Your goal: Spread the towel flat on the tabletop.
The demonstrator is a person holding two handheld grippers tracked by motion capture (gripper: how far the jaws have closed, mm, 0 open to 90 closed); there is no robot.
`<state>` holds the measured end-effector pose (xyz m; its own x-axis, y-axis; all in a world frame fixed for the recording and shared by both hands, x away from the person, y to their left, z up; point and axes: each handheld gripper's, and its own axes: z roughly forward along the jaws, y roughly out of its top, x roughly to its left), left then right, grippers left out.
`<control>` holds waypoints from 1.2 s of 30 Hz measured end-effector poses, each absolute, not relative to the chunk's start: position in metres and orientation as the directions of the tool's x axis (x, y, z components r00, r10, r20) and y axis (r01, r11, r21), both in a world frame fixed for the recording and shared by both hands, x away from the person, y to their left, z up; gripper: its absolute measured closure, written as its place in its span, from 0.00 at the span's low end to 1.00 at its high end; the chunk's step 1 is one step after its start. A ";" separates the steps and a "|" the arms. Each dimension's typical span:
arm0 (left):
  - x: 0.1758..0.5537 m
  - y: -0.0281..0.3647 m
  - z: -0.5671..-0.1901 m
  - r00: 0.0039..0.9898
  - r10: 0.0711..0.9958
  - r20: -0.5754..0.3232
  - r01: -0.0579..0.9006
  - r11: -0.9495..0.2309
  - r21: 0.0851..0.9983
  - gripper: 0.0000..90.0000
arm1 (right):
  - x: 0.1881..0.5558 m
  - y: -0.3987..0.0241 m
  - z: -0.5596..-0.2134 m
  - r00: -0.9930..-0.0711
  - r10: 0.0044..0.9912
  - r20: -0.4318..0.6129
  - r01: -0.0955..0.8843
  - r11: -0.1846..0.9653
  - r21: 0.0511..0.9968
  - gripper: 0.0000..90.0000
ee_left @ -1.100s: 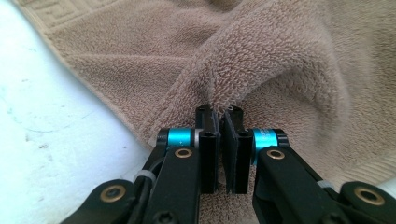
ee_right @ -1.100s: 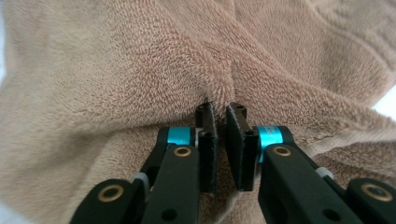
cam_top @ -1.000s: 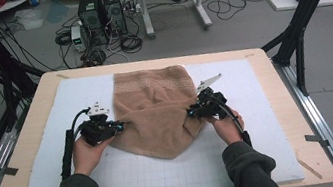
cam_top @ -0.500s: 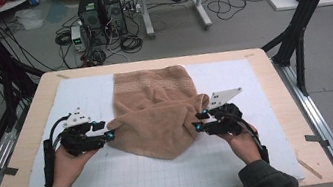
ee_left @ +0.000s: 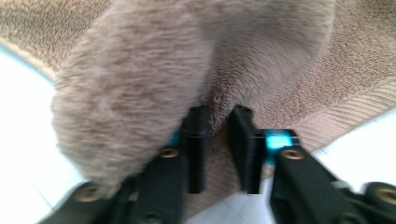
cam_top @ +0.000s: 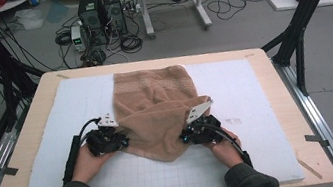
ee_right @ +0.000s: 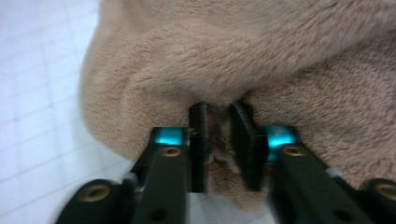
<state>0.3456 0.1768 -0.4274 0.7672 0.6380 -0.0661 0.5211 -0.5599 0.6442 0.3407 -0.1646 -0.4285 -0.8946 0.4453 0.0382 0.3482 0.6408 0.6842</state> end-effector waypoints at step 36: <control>0.305 0.182 -0.414 0.779 0.618 -0.106 0.497 -0.506 0.705 0.94 | 0.343 -0.237 -0.424 -0.809 0.586 0.046 0.474 0.604 0.641 0.91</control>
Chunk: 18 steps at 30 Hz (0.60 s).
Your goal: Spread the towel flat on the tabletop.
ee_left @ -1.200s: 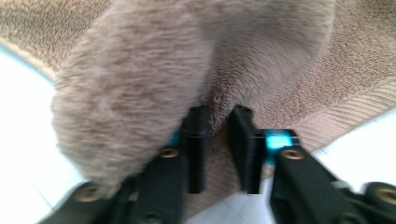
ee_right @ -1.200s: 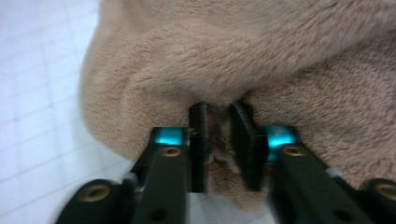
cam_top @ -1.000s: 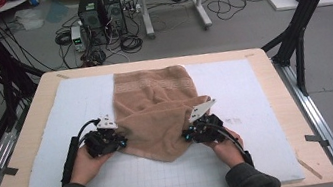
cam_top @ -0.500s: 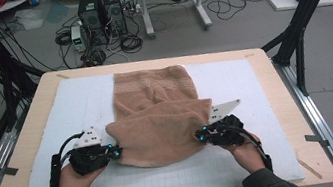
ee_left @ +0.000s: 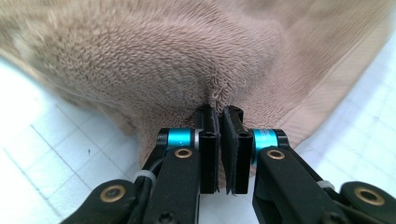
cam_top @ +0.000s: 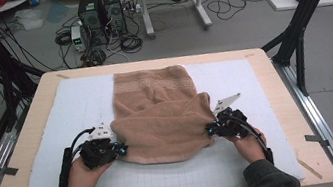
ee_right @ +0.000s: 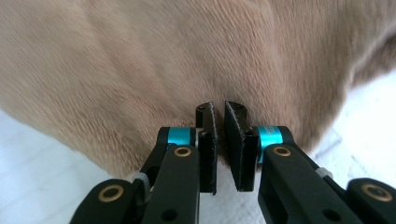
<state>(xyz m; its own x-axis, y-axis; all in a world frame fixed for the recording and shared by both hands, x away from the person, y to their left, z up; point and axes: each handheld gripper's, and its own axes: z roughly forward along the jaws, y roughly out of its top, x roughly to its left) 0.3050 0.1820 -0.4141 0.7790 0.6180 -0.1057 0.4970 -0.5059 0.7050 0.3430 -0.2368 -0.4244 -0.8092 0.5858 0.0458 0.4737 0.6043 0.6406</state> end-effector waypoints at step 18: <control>0.314 0.176 -0.432 0.772 0.628 -0.096 0.515 -0.529 0.675 0.65 | 0.309 -0.213 -0.414 -0.899 0.437 0.039 0.346 0.652 0.675 0.63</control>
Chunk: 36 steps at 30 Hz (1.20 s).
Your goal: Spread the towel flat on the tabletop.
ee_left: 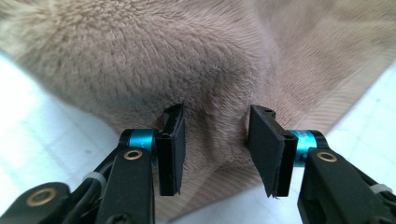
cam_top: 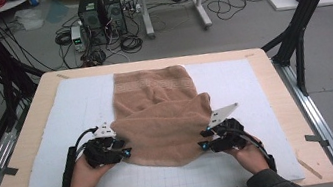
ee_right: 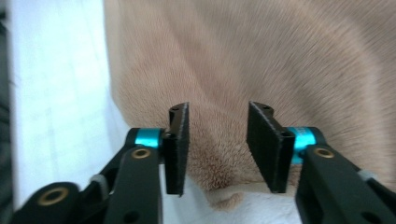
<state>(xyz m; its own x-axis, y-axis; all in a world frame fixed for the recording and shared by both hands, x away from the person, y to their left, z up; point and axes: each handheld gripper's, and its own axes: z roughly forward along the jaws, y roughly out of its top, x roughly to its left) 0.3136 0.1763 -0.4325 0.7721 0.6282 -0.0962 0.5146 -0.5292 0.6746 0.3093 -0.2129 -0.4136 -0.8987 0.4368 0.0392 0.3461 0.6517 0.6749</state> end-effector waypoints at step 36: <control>0.249 0.194 -0.385 0.848 0.517 -0.120 0.390 -0.453 0.802 0.62 | 0.266 -0.228 -0.374 -0.930 0.364 0.052 0.276 0.597 0.753 0.71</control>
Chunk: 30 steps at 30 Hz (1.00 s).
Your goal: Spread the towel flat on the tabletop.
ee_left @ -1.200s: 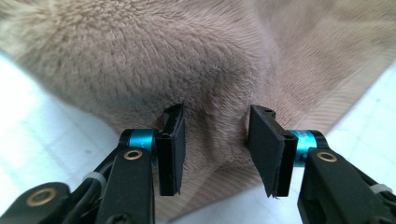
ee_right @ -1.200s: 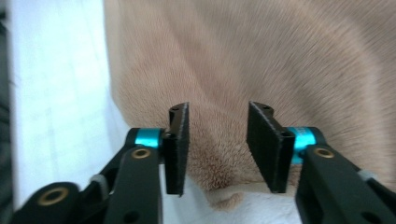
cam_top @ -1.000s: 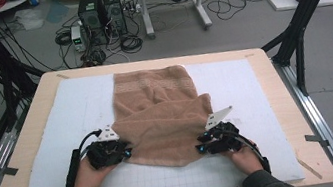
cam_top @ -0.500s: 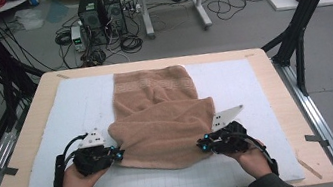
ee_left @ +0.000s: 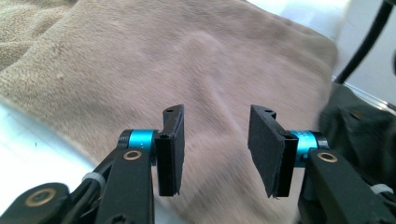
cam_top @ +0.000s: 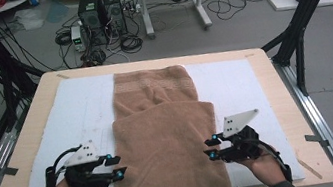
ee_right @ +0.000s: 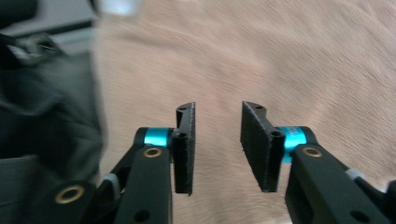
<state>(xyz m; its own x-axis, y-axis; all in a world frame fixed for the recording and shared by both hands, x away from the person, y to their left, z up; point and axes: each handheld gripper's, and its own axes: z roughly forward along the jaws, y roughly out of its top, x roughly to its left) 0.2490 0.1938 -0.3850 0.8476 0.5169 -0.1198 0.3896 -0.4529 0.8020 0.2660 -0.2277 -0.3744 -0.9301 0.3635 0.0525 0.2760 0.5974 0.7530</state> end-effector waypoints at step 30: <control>0.231 0.204 -0.409 0.830 0.553 -0.072 0.413 -0.524 0.745 0.94 | 0.245 -0.205 -0.406 -0.954 0.289 0.075 0.260 0.683 0.683 0.90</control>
<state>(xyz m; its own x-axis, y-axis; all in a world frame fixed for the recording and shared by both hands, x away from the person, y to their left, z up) 0.2315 0.2041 -0.4089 0.8302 0.5529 -0.0717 0.4130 -0.5235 0.7452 0.2450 -0.2048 -0.4059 -0.9544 0.2891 0.0749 0.2604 0.6828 0.6826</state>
